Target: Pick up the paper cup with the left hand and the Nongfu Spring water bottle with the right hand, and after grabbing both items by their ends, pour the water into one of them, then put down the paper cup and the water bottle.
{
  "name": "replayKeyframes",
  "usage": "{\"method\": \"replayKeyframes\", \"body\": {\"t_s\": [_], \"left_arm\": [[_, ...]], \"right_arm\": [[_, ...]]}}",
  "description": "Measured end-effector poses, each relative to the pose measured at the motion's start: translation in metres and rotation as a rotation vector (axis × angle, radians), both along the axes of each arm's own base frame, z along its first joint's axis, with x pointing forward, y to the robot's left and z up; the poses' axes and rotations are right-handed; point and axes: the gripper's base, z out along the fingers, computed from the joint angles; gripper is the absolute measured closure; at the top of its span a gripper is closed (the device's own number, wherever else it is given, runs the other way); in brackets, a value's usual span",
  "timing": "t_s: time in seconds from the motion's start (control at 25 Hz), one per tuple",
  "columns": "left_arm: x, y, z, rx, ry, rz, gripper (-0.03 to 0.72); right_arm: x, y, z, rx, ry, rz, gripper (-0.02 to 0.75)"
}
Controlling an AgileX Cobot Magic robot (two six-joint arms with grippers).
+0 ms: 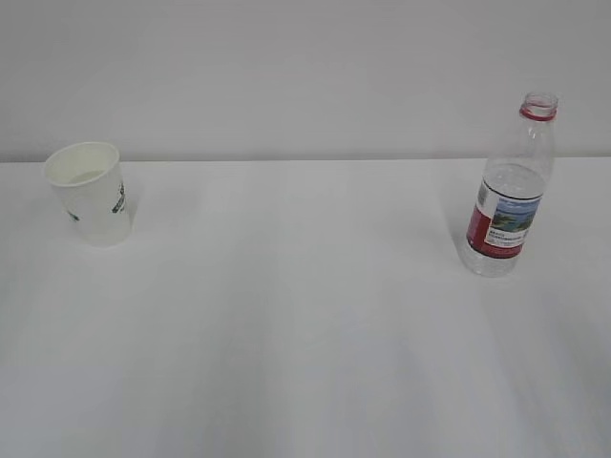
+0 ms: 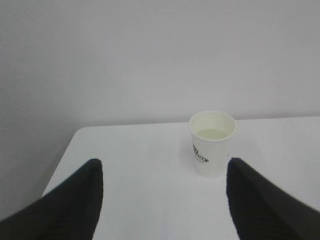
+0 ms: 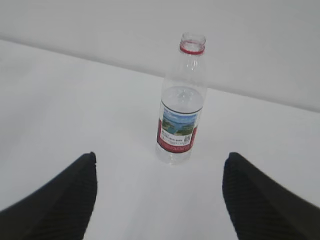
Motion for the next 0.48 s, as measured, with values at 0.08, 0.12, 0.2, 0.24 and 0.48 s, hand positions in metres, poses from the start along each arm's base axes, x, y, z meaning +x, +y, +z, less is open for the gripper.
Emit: {"method": "replayKeyframes", "body": {"t_s": [0.08,0.12,0.2,0.24,0.48], "left_arm": [[-0.003,-0.002,-0.002,0.011,0.037,-0.030,0.127],[-0.004,-0.004,-0.003,0.014,0.055,-0.051,0.127],[-0.007,-0.007,-0.007,0.009,0.093,-0.087,0.127],[-0.009,-0.009,-0.008,0.003,0.112,-0.100,0.127],[-0.018,-0.013,-0.020,-0.036,0.245,-0.138,0.129]], "right_arm": [[-0.005,-0.001,0.004,-0.016,0.040,0.005,0.149],[-0.008,-0.001,0.006,-0.022,0.063,0.007,0.149],[-0.012,-0.002,0.011,-0.028,0.107,0.008,0.149],[-0.014,-0.002,0.015,-0.029,0.128,0.007,0.149],[-0.024,-0.006,0.026,-0.016,0.233,-0.027,0.150]]}}
